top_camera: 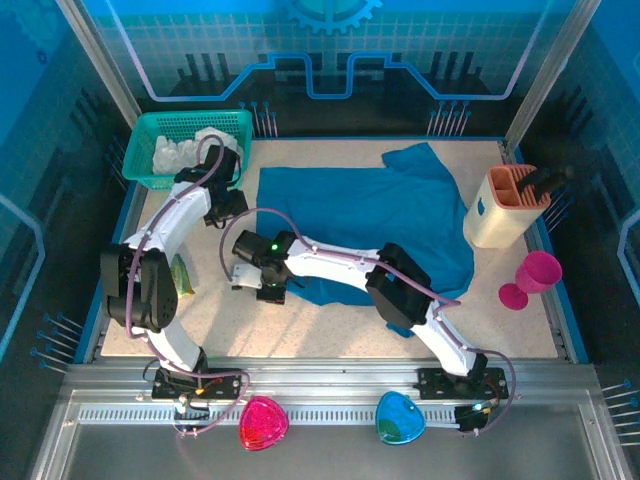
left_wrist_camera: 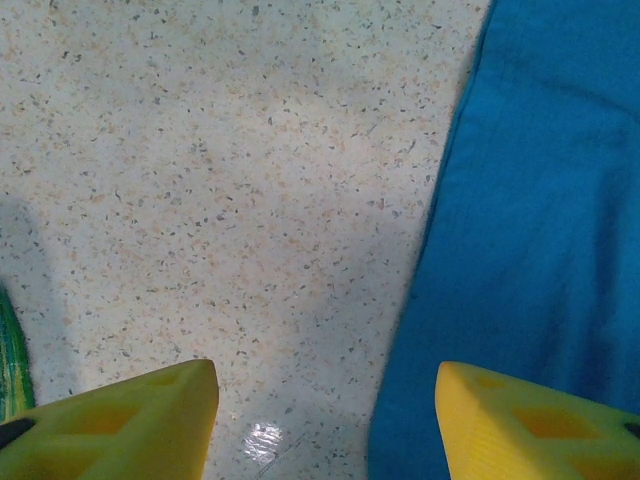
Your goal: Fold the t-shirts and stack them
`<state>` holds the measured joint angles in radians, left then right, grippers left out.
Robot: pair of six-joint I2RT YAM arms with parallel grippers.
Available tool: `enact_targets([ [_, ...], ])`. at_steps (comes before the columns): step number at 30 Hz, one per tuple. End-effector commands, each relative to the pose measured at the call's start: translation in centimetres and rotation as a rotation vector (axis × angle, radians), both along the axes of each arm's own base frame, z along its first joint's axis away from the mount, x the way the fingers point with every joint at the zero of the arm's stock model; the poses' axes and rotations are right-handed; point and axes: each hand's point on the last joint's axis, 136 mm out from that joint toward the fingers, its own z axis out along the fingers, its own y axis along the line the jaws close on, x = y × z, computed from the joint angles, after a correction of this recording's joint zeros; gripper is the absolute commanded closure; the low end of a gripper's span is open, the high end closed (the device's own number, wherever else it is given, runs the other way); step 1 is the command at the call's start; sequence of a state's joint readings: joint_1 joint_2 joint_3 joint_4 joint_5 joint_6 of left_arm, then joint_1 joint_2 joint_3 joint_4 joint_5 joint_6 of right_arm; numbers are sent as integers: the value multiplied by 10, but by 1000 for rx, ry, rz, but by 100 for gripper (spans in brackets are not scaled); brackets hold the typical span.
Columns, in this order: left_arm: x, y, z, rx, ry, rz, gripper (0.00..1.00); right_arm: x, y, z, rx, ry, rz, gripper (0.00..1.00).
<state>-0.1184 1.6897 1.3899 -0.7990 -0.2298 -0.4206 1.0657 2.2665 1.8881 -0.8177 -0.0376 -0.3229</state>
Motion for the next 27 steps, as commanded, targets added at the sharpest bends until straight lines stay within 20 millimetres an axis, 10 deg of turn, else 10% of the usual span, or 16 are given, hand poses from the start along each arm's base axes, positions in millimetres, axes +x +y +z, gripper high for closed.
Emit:
enact_targets([
  [1,-1,-1,-11,-29,22,13,40,-21,13,19,154,223,-55,100],
  [16,0,-3,-15,-37,26,4,40,-32,54,40,482,655,-167,99],
  [22,-3,-4,-17,-34,35,1,39,-38,60,40,523,765,-187,57],
  [27,-9,-5,-17,1,52,-19,38,-25,30,43,457,623,-252,49],
])
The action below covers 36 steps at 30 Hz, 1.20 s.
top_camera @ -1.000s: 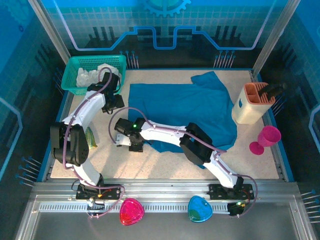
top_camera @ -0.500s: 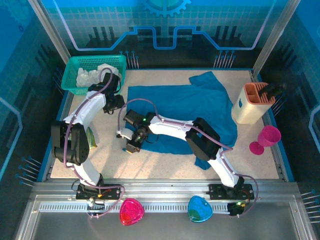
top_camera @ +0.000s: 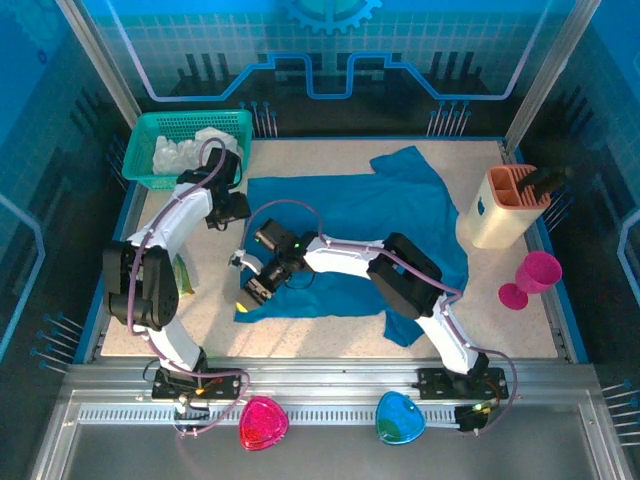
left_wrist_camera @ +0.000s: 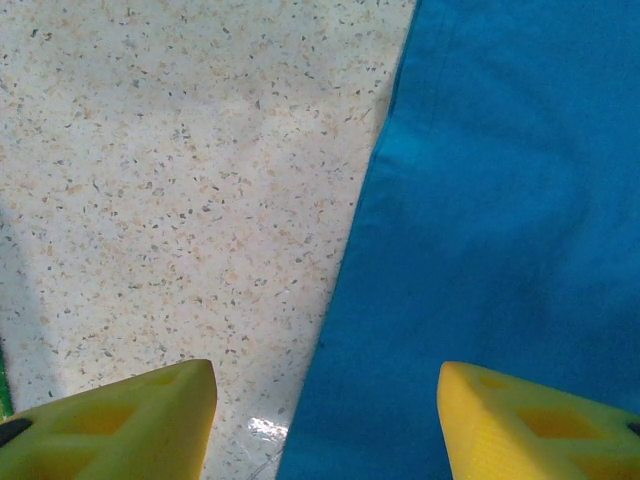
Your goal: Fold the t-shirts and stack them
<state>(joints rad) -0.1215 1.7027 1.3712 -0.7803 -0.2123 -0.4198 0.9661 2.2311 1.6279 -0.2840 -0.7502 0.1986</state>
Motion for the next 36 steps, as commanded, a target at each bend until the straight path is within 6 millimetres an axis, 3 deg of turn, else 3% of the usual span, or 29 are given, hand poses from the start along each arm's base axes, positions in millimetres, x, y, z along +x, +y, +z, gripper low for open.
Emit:
enact_targets([
  [1,-9,-4,-7,29,42,-20,38,20,-29,17,-73,-93,-81,49],
  [5,-11,-28,-17,48,75,-89,38,65,-96,26,-248,-203,-299,49],
  [10,-7,-76,-61,12,144,-158,39,108,-224,21,-569,-297,-673,49],
  [13,0,-99,-90,-7,186,-169,39,107,-291,9,-729,-258,-857,49],
  [15,5,-104,-107,19,215,-160,40,103,-322,0,-784,-213,-941,49],
  [19,8,-86,-132,153,293,-120,40,92,-375,-14,-900,-147,-1070,49],
  [22,11,-73,-138,208,313,-112,40,79,-409,-20,-997,-100,-1151,49],
  [26,20,-71,-137,193,304,-106,40,57,-432,-24,-1062,-43,-1231,49],
  [30,30,-71,-129,200,290,-106,40,36,-432,-20,-1050,-10,-1269,50],
  [33,37,-81,-122,154,267,-125,40,19,-419,-17,-1057,-12,-1230,51],
  [36,41,-91,-109,105,238,-144,40,0,-393,-20,-1074,-17,-1115,53],
])
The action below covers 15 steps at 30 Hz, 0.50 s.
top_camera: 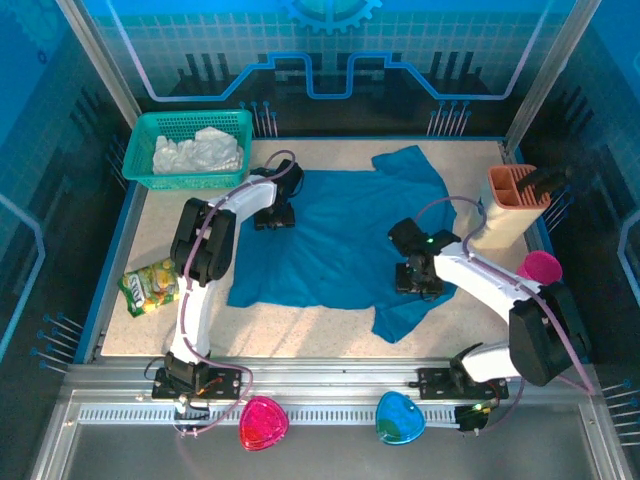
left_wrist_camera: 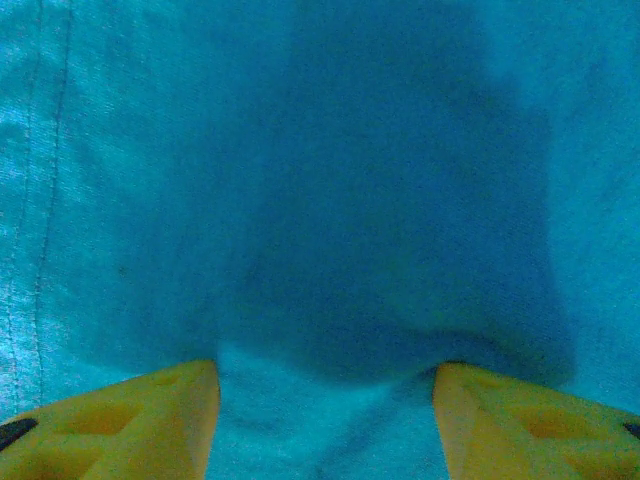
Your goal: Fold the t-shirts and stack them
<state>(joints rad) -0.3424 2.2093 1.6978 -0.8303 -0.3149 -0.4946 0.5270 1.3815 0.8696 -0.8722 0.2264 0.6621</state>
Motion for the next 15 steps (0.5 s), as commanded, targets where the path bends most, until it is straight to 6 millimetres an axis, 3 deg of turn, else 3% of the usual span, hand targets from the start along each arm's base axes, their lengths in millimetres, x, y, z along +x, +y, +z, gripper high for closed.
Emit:
enact_targets([
  [1,-5,-3,2,-33,38,-21,39,-32,19,-8,-20,102,45,53],
  [3,-5,-7,13,-51,20,-31,37,-44,31,-15,-33,137,88,53],
  [9,-2,-15,39,-82,-25,-68,28,-49,63,-21,-43,165,163,52],
  [15,-2,-20,40,-96,-28,-78,27,-47,68,-19,-56,159,178,52],
])
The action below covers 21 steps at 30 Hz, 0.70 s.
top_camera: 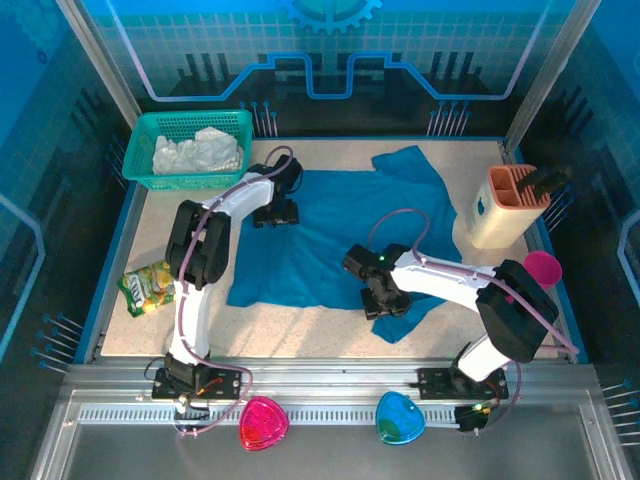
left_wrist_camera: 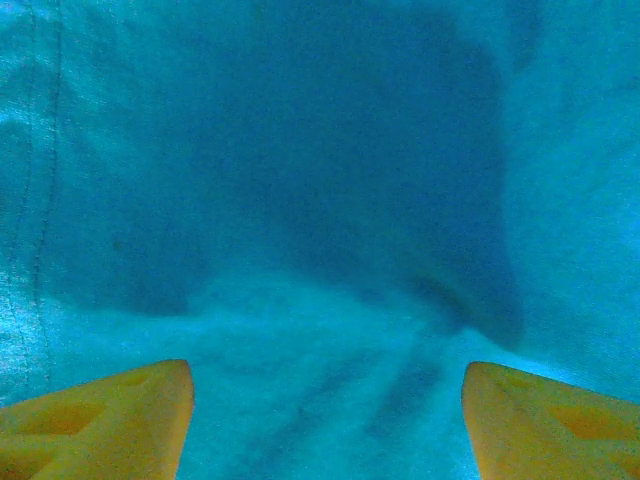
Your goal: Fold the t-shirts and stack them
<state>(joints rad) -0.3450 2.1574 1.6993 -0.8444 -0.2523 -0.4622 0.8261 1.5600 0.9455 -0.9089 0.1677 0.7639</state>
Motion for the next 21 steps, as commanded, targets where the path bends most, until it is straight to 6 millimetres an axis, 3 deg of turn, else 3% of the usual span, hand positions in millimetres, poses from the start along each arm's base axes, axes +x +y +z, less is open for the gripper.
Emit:
enact_targets([
  [1,-1,-9,17,-34,-11,-34,28,-4,-3,3,-35,15,-20,53],
  [14,-1,-15,13,-31,-3,-49,28,-4,-10,-16,-81,31,-29,65],
  [21,-2,-15,13,-28,-4,-50,28,-2,-17,-19,-104,15,-46,80],
])
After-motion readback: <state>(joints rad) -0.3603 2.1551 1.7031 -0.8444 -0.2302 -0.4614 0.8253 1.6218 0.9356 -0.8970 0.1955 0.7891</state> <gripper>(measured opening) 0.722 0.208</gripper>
